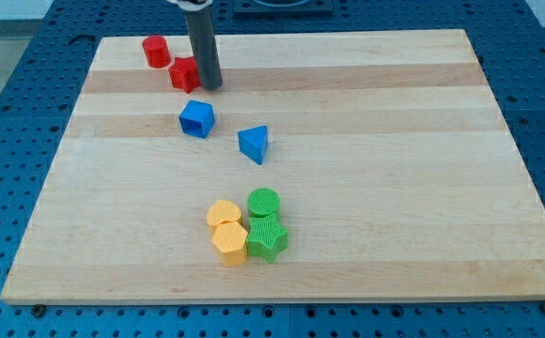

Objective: Slide the blue triangle towards the blue cube

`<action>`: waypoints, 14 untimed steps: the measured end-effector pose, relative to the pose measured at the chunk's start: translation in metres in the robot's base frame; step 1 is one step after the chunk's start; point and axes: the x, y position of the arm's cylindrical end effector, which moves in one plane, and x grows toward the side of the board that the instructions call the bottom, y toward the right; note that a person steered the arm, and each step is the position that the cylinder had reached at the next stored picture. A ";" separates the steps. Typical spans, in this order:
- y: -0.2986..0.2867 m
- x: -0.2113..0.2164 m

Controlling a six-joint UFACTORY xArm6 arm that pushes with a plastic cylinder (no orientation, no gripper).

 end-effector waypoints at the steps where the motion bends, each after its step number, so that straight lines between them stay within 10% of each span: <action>1: -0.003 -0.028; 6: 0.116 -0.024; 11: 0.272 0.100; 14: 0.243 0.202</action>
